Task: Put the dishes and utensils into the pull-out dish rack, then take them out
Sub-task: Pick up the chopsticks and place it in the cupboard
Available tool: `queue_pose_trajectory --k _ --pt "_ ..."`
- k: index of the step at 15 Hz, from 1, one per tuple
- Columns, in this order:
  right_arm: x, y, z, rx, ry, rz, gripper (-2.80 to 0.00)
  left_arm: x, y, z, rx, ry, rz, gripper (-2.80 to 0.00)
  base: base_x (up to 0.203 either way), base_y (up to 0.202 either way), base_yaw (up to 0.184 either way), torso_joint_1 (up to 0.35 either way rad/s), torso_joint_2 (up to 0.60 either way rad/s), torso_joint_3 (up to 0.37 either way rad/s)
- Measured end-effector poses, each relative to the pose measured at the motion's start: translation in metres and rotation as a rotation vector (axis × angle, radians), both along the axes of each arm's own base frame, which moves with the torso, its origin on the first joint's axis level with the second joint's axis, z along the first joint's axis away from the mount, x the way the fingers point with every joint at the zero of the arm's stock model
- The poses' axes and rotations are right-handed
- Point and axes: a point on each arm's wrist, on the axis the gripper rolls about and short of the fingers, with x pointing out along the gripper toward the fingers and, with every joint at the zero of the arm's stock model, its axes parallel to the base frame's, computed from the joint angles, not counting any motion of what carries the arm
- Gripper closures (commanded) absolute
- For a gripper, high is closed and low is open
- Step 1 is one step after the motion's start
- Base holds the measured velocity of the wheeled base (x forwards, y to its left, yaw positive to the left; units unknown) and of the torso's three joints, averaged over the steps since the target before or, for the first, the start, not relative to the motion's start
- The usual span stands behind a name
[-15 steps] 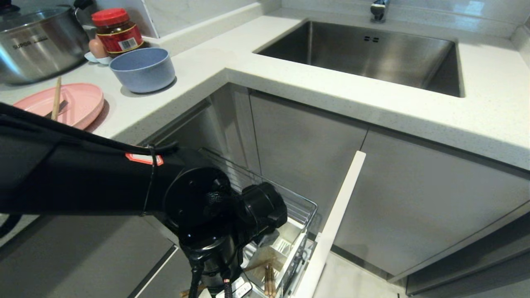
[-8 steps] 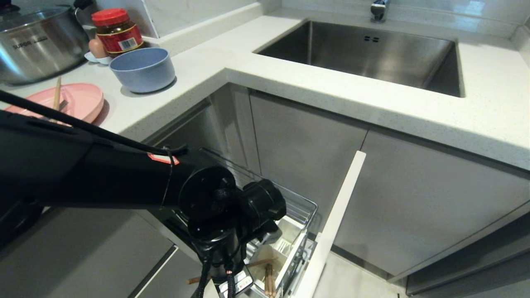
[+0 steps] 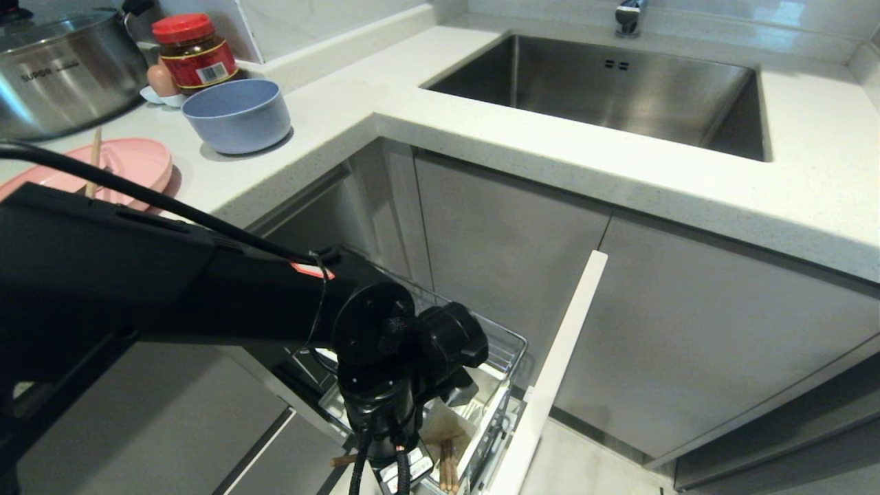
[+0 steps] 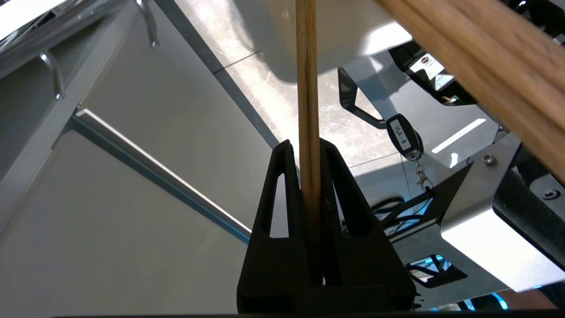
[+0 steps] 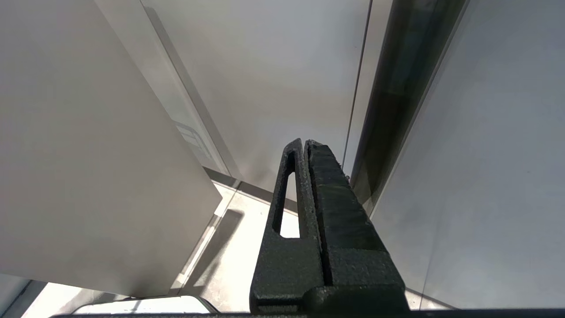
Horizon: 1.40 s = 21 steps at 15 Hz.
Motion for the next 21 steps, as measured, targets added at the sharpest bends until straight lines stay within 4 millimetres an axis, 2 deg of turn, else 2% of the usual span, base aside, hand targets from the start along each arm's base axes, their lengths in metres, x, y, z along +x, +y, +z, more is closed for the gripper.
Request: queue_pose_trajectory --k 11,12,16,21 --pt "0.000 0.000 0.000 0.000 0.000 0.000 0.00 0.016 -0.015 -0.020 0.002 -0.001 0.006 0.00 0.000 0.000 0.000 0.000 0.00 0.000" --pt "0.000 0.000 0.000 0.000 0.000 0.000 0.00 0.016 -0.015 -0.020 0.002 -0.001 0.006 -2.80 0.000 0.000 0.000 0.000 0.00 0.000" --pt "0.000 0.000 0.000 0.000 0.001 0.000 0.00 0.016 -0.014 -0.020 0.004 -0.005 0.008 -2.80 0.000 0.000 0.000 0.000 0.00 0.000" --pt "0.000 0.000 0.000 0.000 0.001 0.000 0.00 0.013 -0.012 -0.010 -0.015 -0.024 0.008 -2.80 0.000 0.000 0.000 0.000 0.00 0.000"
